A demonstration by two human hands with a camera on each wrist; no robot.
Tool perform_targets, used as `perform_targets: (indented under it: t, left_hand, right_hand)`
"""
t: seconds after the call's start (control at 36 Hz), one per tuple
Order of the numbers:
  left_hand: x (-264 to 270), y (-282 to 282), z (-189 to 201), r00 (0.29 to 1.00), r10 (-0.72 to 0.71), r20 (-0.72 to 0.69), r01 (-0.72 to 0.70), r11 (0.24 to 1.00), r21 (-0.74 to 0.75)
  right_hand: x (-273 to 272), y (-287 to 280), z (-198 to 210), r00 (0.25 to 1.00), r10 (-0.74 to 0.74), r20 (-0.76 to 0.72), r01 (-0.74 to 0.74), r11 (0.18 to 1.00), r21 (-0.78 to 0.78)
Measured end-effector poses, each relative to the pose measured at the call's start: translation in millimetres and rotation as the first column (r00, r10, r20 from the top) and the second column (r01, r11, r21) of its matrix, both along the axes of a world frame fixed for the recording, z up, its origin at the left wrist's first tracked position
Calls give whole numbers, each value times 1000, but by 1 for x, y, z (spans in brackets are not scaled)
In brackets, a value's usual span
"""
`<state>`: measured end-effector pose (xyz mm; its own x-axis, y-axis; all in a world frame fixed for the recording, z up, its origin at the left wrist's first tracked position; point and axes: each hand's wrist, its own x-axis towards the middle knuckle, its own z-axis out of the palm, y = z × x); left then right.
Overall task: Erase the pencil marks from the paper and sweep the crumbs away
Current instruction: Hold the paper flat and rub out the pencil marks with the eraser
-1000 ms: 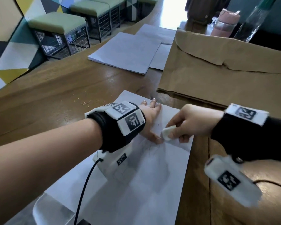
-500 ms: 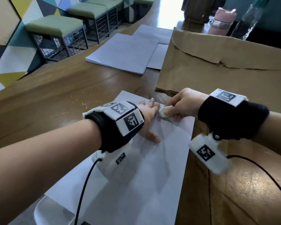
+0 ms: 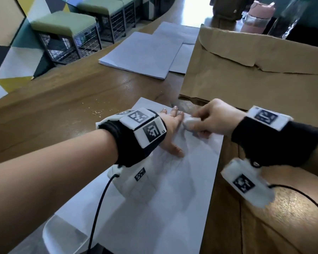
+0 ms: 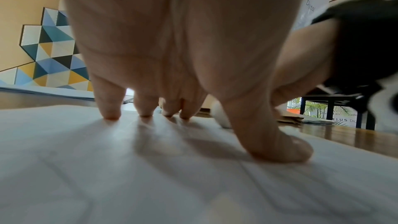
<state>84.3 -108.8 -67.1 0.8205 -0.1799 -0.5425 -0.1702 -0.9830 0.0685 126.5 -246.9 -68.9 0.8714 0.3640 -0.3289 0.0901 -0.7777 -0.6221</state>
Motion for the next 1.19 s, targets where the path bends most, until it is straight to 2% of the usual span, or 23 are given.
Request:
perform_targets:
  t: [0.08, 0.14, 0.19, 0.28, 0.39, 0.53, 0.58, 0.67, 0.72, 0.81, 0.89, 0.94, 1.08, 1.19]
  left_hand:
    - [1, -1, -1, 1000, 5, -8, -5, 1000, 5]
    - [1, -1, -1, 1000, 8, -11, -8, 1000, 1]
    - [1, -2, -1, 1000, 5, -13, -5, 1000, 2]
    - [1, -1, 0, 1000, 0, -14, 0, 1000, -6]
    - [1, 1, -1, 1000, 2, -8, -2, 1000, -8]
    - [2, -1, -2, 1000, 7, -10, -7, 1000, 4]
    - [2, -1, -3, 1000, 4, -11, -4, 1000, 1]
    - [3, -1, -3, 1000, 0, -12, 0, 1000, 1]
    - [2, 0, -3, 1000, -2, -6, 2, 1000, 2]
    - [1, -1, -3, 1000, 2, 1, -2, 1000, 4]
    - [3, -2, -3, 1000, -2, -7, 2, 1000, 18]
    - [4, -1, -3, 1000, -7, -27, 7, 1000, 14]
    - [3, -1, -4, 999, 15, 34, -13, 997, -77]
    - [1, -6, -11, 995, 22, 96, -20, 1000, -20]
  right_hand:
    - [-17, -10, 5, 978, 189, -83, -199, 970, -136]
    - [-17, -10, 10, 962, 240, -130, -259, 953, -159]
    - [-8, -5, 12, 975, 201, -97, -213, 967, -142]
    - [12, 3, 8, 999, 52, 11, -51, 997, -56]
    - [8, -1, -1, 991, 72, 116, -68, 997, -31]
    - [-7, -15, 5, 957, 285, -51, -289, 938, -193]
    - [2, -10, 10, 967, 249, -56, -255, 950, -183]
    - [18, 0, 12, 990, 136, 42, -129, 982, -139]
    - [19, 1, 9, 990, 116, 76, -106, 986, -130]
    - [1, -9, 5, 982, 187, 40, -180, 975, -132]
    - [-9, -17, 10, 957, 280, -83, -291, 935, -204]
    - [-3, -15, 15, 954, 277, -114, -297, 927, -228]
    - [18, 2, 14, 978, 168, 121, -147, 975, -165]
    - [13, -3, 6, 949, 230, 216, -184, 959, -213]
